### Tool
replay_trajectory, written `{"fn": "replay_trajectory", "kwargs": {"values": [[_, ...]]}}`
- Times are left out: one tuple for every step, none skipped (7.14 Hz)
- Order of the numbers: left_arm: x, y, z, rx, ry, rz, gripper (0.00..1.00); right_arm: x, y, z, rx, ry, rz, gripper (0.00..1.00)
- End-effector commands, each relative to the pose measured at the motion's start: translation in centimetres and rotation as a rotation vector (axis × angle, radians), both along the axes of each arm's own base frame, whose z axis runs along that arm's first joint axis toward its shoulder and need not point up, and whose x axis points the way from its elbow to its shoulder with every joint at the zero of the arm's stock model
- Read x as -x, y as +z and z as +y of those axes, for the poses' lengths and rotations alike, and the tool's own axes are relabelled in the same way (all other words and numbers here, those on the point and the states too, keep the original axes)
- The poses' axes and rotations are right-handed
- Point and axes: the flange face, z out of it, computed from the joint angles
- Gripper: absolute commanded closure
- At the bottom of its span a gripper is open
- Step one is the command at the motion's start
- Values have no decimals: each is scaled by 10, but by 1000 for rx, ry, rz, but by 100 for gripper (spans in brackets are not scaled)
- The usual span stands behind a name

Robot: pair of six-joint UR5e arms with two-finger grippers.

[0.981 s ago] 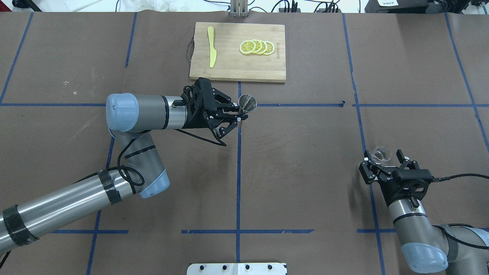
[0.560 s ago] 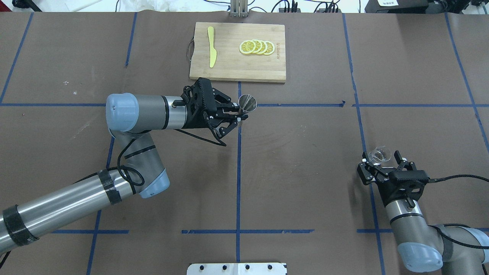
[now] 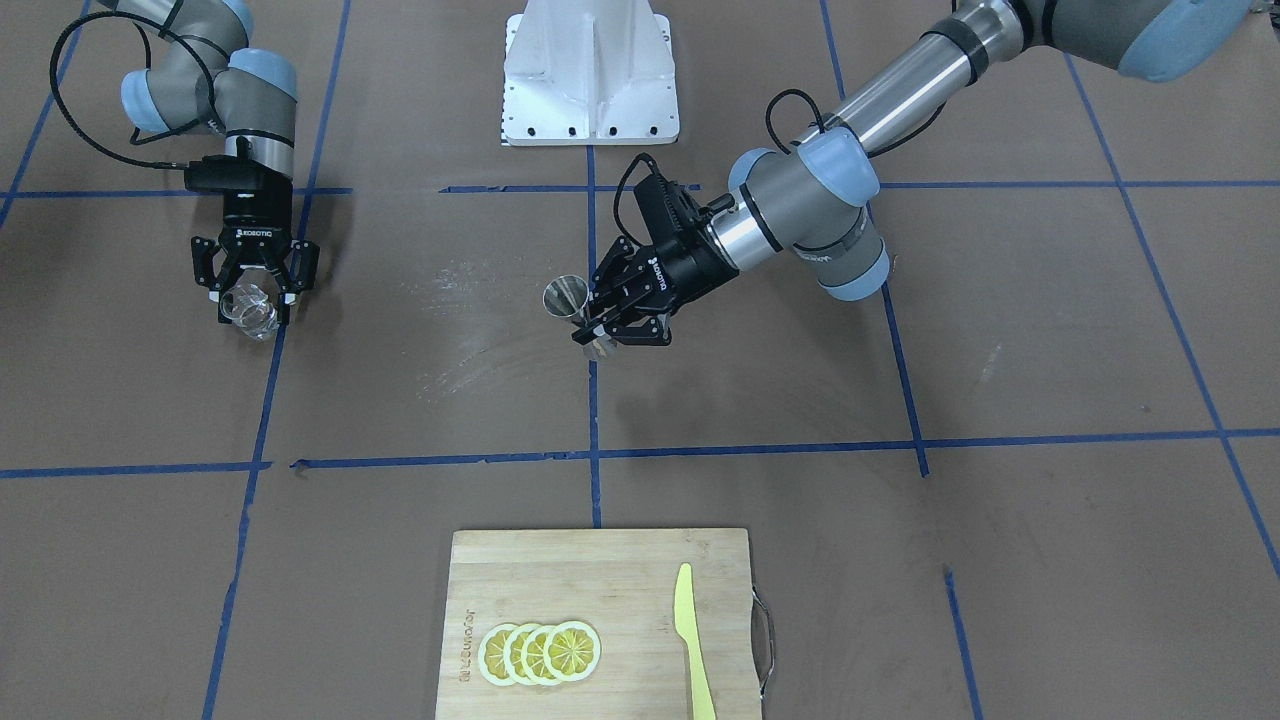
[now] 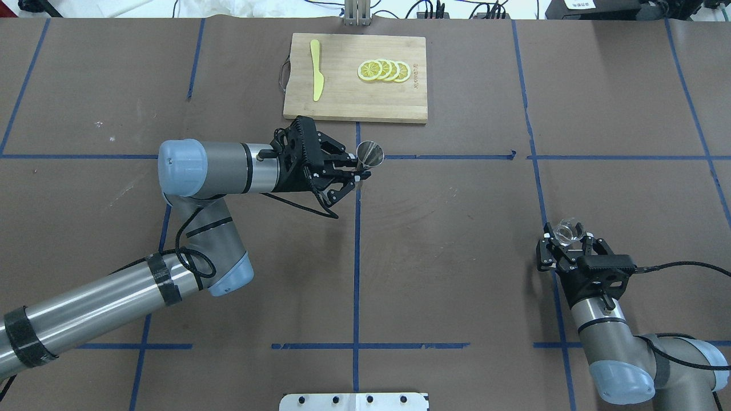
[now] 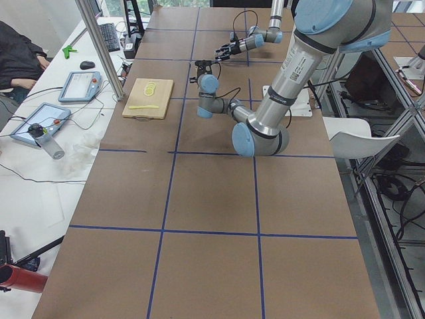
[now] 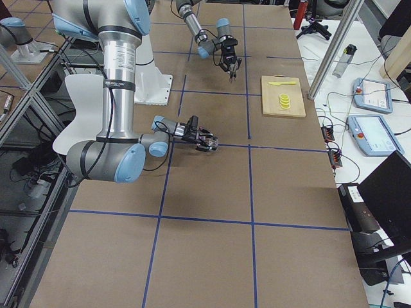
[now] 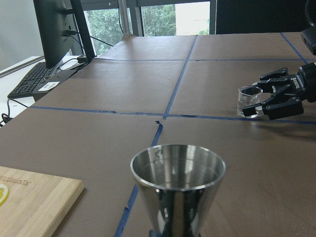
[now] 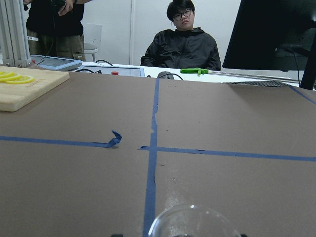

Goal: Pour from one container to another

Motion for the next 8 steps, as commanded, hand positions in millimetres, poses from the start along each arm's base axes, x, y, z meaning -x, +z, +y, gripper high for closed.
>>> {"fn": "replay_trajectory", "kwargs": {"values": [[0,0,0,0,0,-1,100,0,6,0,2,-1,10,54],[0,0,0,1,-2,0,100,0,6,0,2,-1,10,54],[0,0,0,2,-10,2,100,0,6,0,2,-1,9,60],[0,-1,0,1,-10,4,100,-1,4,0,0,0,-3,79],[0,-1,0,1,-10,4,100,-2,1,-3,-2,6,-6,82],[0,0,0,2,-10,2,100,-4,-2,-8,-6,15,-3,98],[0,0,0,2,-10,2,100,-8,-6,-16,-4,32,-10,100],[1,-1,1,0,-10,6,100,-14,-6,-25,1,45,-7,100]]}}
